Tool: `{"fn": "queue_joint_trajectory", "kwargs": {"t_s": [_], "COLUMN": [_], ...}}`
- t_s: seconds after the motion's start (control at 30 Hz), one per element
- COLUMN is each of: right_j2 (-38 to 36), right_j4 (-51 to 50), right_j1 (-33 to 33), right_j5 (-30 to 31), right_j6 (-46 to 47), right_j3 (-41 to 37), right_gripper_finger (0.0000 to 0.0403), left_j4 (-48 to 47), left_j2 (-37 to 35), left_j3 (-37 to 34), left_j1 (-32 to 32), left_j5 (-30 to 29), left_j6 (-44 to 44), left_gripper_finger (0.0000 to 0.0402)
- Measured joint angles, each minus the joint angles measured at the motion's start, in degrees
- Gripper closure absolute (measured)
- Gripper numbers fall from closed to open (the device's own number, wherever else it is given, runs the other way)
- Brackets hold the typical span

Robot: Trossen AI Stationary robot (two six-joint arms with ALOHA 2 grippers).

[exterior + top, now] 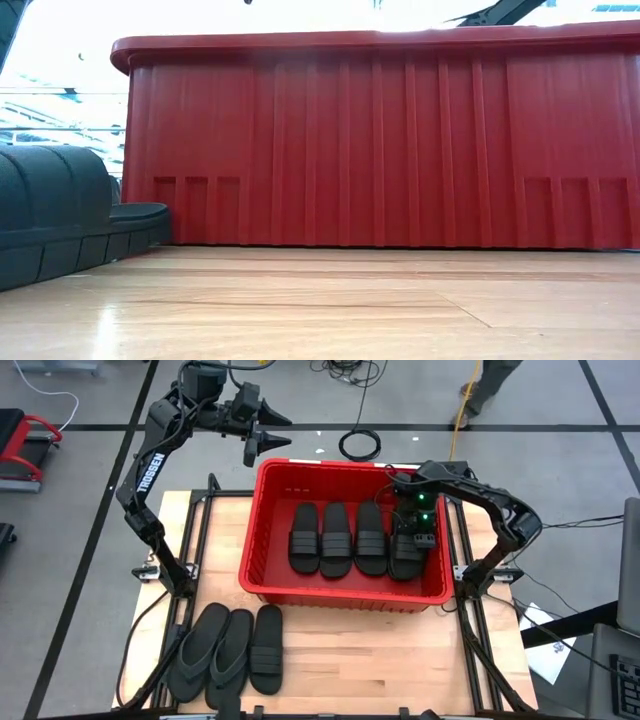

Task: Pick and place slides into bin
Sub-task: Put the black slipper into the red organizer bin

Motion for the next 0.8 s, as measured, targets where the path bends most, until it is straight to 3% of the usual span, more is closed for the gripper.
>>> {"fn": "queue_joint_trajectory", "kwargs": {"t_s": [0.27, 0.5, 0.63, 0.8], "right_j2": [-5.22, -11.95, -18.04, -28.67], "right_j4": [1.71, 6.04, 20.34, 51.72], "right_j1": [0.0, 1.11, 2.18, 4.47], "right_j5": [1.05, 7.35, 1.18, -6.7], "right_j6": [0.27, 4.64, 12.09, 26.25], "right_j3": [0.0, 3.94, 7.23, 6.59], "right_gripper_finger": [0.0214, 0.0216, 0.0216, 0.022], "left_j4": [0.02, 0.09, 1.02, 2.22], "left_j2": [0.0, -0.06, -1.64, -7.24], "left_j3": [0.0, 0.0, 0.0, 0.0], "left_j1": [0.0, -0.02, 0.0, 0.0], "left_j5": [0.07, -2.28, -6.43, -6.92], "left_j6": [-0.08, 1.9, 5.19, 8.55], "left_gripper_finger": [0.016, 0.016, 0.0161, 0.0198]}}
